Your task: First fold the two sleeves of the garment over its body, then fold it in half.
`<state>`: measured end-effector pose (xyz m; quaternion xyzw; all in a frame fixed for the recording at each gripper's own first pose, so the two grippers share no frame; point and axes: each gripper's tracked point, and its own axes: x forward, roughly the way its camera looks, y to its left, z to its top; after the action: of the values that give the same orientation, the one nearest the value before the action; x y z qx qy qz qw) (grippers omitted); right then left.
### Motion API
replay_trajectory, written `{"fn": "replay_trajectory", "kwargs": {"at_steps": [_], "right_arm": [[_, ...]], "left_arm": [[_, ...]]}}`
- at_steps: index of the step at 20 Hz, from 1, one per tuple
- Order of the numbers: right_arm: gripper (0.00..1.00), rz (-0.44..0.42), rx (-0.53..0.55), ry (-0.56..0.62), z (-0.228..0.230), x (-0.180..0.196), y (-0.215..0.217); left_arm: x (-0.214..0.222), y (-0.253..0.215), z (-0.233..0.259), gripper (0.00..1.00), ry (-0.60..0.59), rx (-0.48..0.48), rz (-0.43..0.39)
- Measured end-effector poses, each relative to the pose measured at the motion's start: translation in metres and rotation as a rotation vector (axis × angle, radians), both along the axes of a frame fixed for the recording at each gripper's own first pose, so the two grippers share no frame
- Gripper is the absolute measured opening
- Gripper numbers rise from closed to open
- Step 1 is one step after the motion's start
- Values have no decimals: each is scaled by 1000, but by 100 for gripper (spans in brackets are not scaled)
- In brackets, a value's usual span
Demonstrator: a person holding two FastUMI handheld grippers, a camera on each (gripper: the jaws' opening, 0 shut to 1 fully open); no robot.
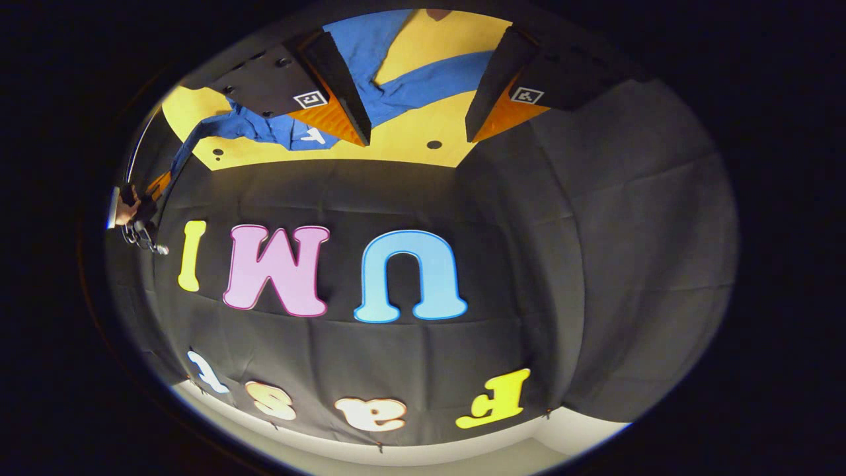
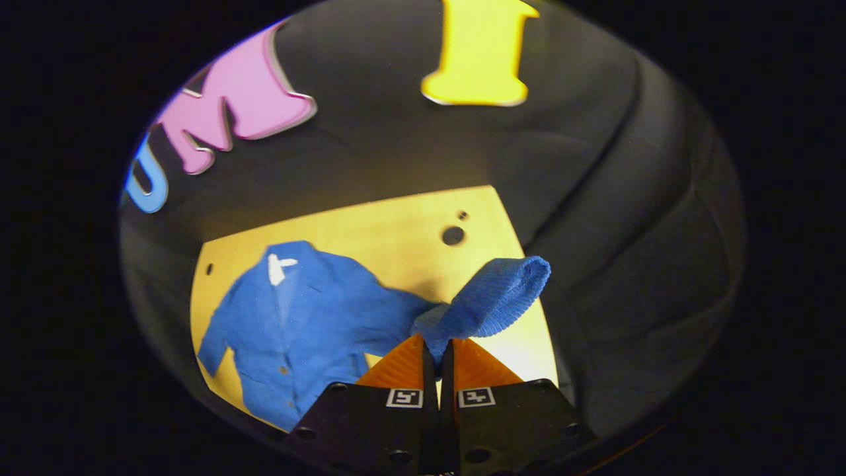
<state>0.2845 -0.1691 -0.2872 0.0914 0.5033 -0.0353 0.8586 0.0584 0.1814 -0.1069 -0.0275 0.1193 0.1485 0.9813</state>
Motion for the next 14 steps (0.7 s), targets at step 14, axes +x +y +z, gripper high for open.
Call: {"fn": "replay_trajectory", "kwargs": {"at_steps": [14], "right_arm": [[5,434,271,114,-96,34,381]], "left_arm": [[-104,93,-31,83,37,3,290]]}}
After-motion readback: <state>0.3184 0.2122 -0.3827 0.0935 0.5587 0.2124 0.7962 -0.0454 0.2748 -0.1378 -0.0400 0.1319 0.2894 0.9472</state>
